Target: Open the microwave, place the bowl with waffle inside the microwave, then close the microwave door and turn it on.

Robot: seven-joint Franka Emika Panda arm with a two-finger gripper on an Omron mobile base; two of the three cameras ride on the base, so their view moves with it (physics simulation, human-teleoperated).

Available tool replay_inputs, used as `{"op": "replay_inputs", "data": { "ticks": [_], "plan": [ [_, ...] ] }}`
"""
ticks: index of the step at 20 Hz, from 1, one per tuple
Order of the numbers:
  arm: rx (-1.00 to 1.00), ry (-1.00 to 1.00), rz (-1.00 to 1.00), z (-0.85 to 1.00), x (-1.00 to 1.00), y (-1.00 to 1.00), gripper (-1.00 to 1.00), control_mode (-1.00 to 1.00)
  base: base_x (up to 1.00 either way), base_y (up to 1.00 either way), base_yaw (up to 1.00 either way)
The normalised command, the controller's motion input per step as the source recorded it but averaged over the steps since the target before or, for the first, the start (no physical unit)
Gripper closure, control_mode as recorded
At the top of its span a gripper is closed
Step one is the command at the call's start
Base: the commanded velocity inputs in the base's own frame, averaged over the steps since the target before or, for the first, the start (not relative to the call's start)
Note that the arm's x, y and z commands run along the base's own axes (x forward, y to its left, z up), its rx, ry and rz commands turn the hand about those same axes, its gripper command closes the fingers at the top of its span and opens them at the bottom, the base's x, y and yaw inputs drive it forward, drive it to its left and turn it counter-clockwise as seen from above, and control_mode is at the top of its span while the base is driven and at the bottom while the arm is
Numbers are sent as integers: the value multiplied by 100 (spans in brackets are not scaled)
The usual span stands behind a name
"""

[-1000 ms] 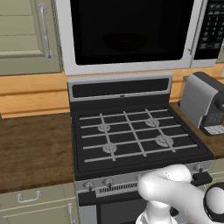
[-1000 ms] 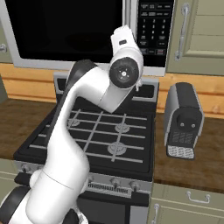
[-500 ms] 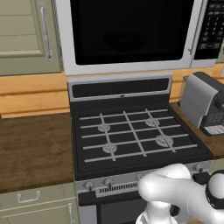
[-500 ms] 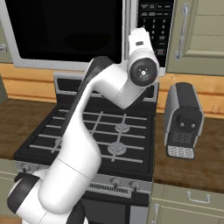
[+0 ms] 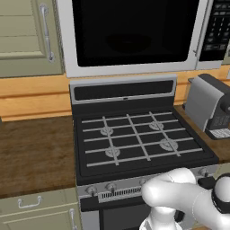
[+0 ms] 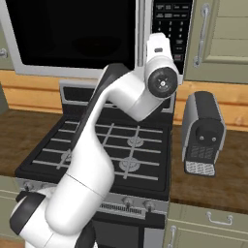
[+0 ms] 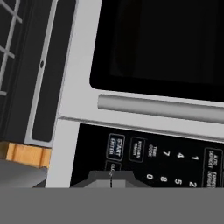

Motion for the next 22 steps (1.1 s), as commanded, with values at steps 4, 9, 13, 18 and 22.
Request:
{"op": "replay_inputs", "data": {
  "ticks": [4,9,13,18,22],
  "plan": [
    [1,0,0,0,24,15,100,-100,0,0,0],
    [1,0,1,-1,36,3,100,-100,0,0,0],
    [4,0,0,-8,48,0,100,-100,0,0,0],
    [5,0,0,-12,60,0,100,-100,0,0,0],
    [6,0,0,-6,59,0,100,-100,0,0,0]
  ]
}}
